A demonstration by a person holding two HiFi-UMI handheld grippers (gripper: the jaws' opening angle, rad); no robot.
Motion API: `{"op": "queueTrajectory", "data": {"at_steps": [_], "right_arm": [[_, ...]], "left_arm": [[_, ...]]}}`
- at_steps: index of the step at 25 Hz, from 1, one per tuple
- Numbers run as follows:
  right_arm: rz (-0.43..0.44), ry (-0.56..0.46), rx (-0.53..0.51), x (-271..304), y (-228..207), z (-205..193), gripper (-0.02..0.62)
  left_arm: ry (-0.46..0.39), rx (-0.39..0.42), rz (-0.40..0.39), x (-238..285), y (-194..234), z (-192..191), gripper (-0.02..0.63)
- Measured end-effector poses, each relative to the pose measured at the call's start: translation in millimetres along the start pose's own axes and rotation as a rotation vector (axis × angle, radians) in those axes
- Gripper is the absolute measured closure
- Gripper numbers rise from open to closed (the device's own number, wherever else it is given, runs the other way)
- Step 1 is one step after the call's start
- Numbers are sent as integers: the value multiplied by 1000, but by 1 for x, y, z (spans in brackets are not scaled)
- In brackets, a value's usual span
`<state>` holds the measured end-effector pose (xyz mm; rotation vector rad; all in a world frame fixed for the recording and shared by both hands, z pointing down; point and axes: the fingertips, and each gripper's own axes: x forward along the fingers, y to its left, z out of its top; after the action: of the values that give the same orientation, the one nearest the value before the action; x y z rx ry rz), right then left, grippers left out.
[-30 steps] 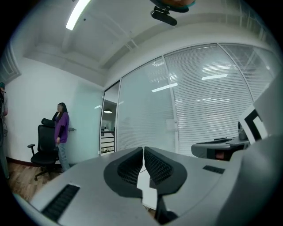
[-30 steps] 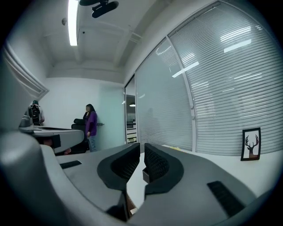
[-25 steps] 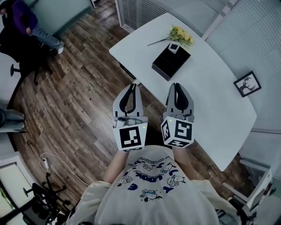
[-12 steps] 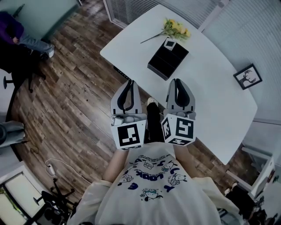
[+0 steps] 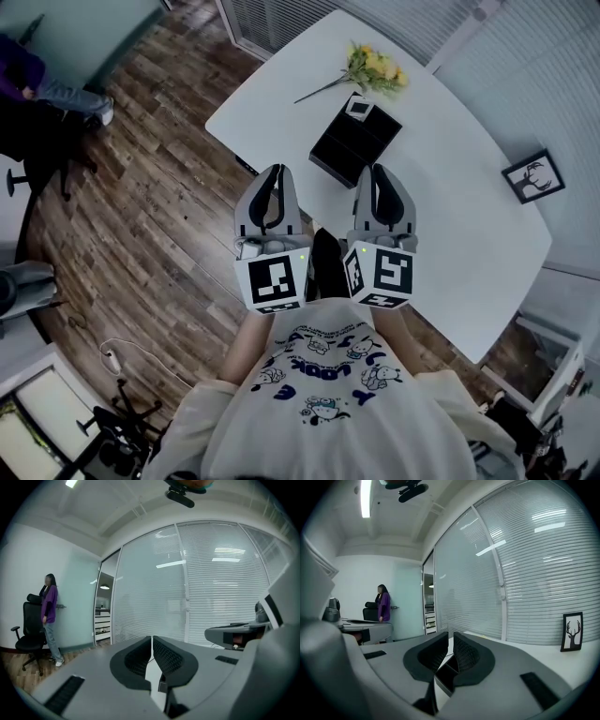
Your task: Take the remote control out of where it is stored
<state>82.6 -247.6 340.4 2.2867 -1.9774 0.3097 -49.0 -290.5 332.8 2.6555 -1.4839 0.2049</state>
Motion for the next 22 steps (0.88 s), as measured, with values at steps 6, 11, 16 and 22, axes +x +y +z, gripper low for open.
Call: {"op": "queueTrajectory", "data": {"at_steps": [6, 11, 16, 22], "right_arm": [[-1, 17, 15, 37, -24, 3, 545], [-14, 37, 43, 57, -45, -3, 545], [-30, 65, 65, 74, -65, -14, 545], [-48, 95, 79, 89, -83, -28, 545]], "left_arm": [[21, 15, -14, 50, -12, 1, 581], [45, 20, -48, 85, -25, -7, 581], [77, 30, -81, 118, -35, -19, 581], [103, 58, -156, 153, -53, -33, 581]]}}
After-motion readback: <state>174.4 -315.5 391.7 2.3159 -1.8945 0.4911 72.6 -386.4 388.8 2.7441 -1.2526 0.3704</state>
